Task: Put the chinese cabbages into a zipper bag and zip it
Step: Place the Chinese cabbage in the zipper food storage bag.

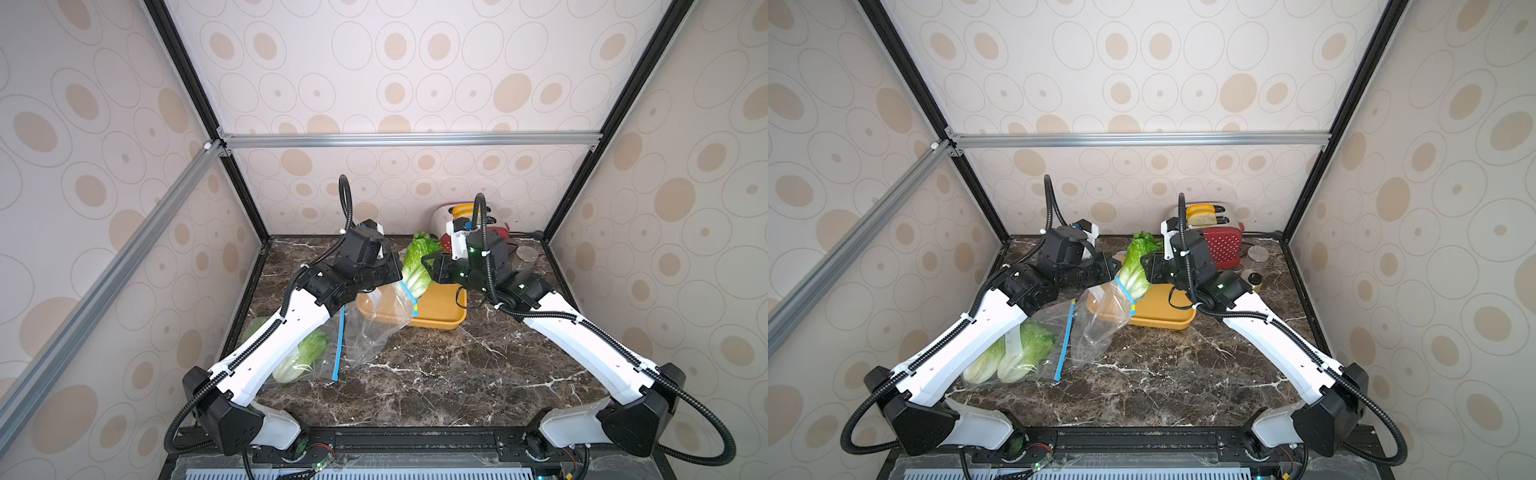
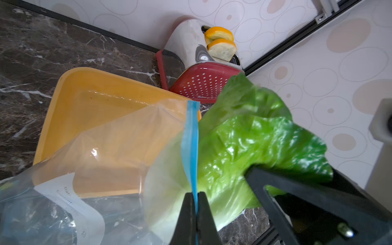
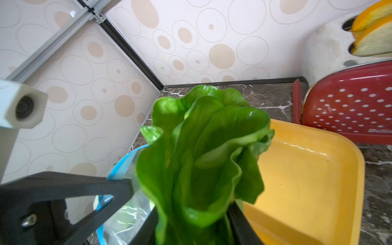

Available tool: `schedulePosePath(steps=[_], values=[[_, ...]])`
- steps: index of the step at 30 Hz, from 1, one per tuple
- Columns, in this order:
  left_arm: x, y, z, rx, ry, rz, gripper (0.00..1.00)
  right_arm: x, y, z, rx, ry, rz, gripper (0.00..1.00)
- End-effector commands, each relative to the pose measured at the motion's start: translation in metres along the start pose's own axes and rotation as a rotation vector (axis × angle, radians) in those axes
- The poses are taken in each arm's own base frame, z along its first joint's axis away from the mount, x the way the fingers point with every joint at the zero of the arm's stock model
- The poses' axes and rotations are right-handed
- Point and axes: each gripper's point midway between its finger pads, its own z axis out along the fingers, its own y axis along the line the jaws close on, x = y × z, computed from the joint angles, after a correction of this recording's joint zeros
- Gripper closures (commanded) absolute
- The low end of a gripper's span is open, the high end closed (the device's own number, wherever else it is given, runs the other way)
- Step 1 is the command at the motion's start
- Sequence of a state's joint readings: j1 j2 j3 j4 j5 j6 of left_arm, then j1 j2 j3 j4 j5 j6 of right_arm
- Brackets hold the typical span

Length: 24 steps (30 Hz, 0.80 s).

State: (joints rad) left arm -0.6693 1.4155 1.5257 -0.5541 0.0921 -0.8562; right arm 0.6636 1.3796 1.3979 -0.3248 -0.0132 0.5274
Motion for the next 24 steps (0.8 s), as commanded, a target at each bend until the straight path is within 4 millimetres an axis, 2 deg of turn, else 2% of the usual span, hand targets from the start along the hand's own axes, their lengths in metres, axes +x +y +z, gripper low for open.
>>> schedulePosePath(steps=[1, 5, 7, 9, 11, 15, 17, 19, 21, 24], values=[[-0.018, -0.031, -0.012, 0.099, -0.074, -0.047, 1.00, -0.030, 0.022, -0.025, -0.084, -0.129, 0.053, 0.58], [-0.014, -0.034, -0.008, 0.109, -0.083, -0.069, 1.00, -0.047, 0.033, -0.040, -0.118, -0.160, 0.102, 0.58], [-0.016, -0.038, -0.010, 0.124, -0.105, -0.075, 1.00, -0.046, 0.036, -0.037, -0.133, -0.166, 0.118, 0.58], [-0.018, -0.041, -0.014, 0.141, -0.122, -0.084, 1.00, -0.036, 0.035, -0.031, -0.145, -0.139, 0.147, 0.59], [-0.019, -0.039, -0.017, 0.138, -0.133, -0.087, 1.00, -0.034, 0.035, -0.034, -0.165, -0.149, 0.156, 0.59], [-0.017, -0.031, -0.018, 0.116, -0.151, -0.092, 1.00, -0.054, 0.029, -0.062, -0.101, -0.211, 0.171, 0.56], [-0.017, -0.031, -0.018, 0.122, -0.160, -0.093, 1.00, -0.060, 0.037, -0.068, -0.133, -0.218, 0.166, 0.56], [-0.019, -0.034, -0.018, 0.137, -0.168, -0.103, 1.00, -0.048, 0.041, -0.055, -0.168, -0.161, 0.193, 0.56], [-0.026, -0.040, -0.022, 0.166, -0.193, -0.114, 1.00, -0.023, 0.045, -0.027, -0.211, -0.064, 0.230, 0.56], [-0.034, -0.044, -0.027, 0.197, -0.241, -0.155, 1.00, 0.002, 0.043, 0.001, -0.214, 0.032, 0.241, 0.58]])
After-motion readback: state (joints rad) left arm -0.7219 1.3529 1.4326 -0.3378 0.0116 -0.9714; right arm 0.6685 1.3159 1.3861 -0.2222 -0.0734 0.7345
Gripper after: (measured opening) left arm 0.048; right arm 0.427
